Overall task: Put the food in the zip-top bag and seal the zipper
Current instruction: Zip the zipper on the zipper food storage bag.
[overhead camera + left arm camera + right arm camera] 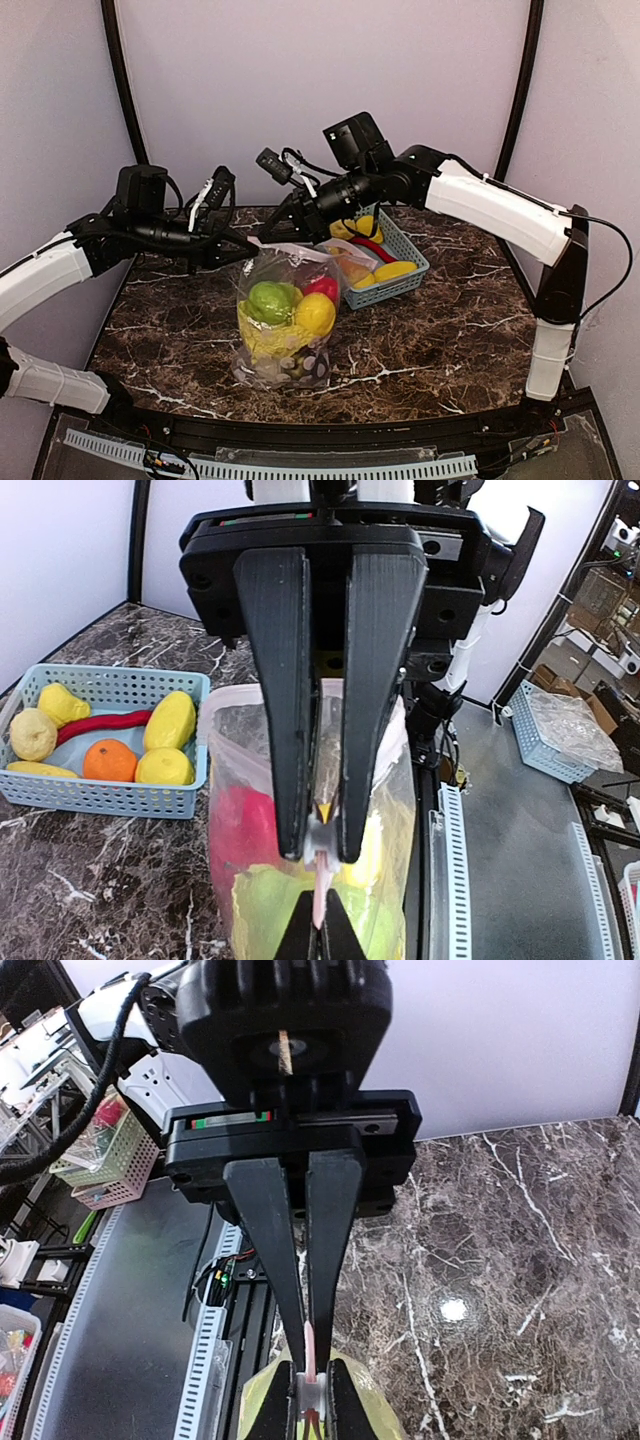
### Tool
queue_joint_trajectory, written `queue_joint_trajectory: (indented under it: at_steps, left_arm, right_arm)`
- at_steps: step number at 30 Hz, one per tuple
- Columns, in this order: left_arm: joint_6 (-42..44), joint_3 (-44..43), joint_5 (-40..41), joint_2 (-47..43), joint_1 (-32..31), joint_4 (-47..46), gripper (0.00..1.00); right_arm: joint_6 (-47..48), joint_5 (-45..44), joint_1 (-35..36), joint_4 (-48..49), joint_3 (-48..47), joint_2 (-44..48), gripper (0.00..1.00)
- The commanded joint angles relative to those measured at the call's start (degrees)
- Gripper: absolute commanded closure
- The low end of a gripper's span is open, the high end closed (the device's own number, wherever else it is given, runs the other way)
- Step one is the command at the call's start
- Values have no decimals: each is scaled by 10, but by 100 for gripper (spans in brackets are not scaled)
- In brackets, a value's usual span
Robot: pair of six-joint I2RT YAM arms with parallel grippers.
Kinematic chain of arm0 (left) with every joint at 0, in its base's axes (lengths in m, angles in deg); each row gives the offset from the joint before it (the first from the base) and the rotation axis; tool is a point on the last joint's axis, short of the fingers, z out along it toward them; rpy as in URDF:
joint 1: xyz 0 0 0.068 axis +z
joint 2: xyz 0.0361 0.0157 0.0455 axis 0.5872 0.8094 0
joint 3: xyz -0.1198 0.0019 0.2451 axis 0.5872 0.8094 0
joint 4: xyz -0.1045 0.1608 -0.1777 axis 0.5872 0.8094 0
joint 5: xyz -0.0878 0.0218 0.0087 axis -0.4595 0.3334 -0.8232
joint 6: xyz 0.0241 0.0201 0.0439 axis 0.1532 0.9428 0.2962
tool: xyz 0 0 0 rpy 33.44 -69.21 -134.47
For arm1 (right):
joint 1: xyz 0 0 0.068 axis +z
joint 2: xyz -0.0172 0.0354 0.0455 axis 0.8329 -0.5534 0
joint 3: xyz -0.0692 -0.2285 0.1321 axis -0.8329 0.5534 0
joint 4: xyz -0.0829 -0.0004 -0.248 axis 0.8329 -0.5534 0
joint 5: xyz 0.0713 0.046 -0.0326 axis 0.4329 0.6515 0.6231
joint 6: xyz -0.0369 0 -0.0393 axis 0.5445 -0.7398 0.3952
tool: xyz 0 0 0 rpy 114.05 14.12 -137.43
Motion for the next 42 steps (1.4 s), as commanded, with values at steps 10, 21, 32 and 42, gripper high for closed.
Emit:
queue_joint_trajectory:
  at_steps: [10,21,32,42]
  left_arm:
    - [21,13,130,-50,3,-11,99]
    - [-2,21,186,-49,21,-26,99]
    - [-25,28,201,-42,60,-45,99]
    - [-55,30,236,-34,84,-46,99]
  right_arm:
    - [12,-106,-6,-52,26,61,100]
    - [4,-162,-7,-47,62,85,100]
    - [-2,-187,-7,-43,91,103,100]
    - [-5,-204,-7,-42,117,118,100]
